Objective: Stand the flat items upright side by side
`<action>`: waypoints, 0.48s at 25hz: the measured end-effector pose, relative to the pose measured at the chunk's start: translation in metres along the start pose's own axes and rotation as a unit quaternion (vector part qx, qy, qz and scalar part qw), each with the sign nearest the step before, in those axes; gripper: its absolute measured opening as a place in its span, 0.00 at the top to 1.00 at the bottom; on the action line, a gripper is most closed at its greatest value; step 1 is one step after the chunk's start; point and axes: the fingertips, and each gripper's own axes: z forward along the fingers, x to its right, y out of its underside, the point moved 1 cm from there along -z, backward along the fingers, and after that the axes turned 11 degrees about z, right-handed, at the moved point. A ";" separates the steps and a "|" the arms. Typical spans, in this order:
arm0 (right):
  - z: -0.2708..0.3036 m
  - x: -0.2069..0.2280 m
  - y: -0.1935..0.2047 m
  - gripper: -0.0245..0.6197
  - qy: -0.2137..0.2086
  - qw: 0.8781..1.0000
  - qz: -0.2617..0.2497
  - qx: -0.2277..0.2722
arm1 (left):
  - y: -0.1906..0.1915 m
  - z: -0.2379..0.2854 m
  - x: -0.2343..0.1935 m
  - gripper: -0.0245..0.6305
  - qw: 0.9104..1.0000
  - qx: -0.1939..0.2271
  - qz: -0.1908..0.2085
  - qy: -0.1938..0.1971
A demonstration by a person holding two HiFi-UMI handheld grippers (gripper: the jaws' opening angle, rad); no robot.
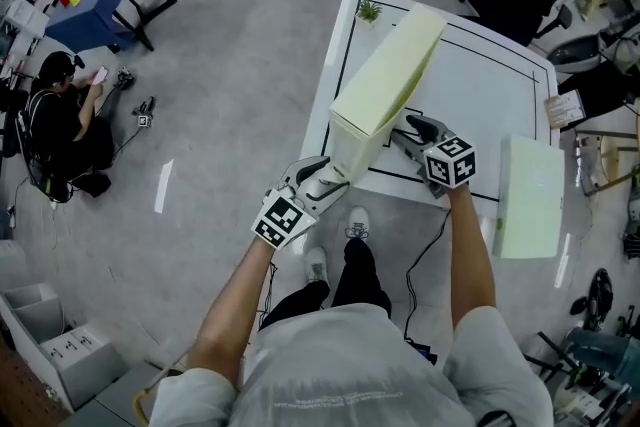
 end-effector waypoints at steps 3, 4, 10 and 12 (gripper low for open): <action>0.003 0.002 0.004 0.60 -0.004 0.999 -0.028 -0.014 | 0.003 0.007 0.007 0.59 1.000 -0.008 0.008 0.015; 0.004 0.003 0.004 0.60 -0.005 0.999 -0.034 -0.017 | 0.005 0.008 0.009 0.59 1.000 -0.009 0.006 0.018; 0.013 0.015 -0.004 0.57 -0.015 0.999 -0.033 -0.014 | 0.008 0.018 0.006 0.60 1.000 -0.008 -0.010 0.012; 0.019 0.018 -0.011 0.56 -0.018 0.999 -0.032 -0.008 | 0.008 0.023 0.003 0.62 1.000 -0.008 -0.009 0.008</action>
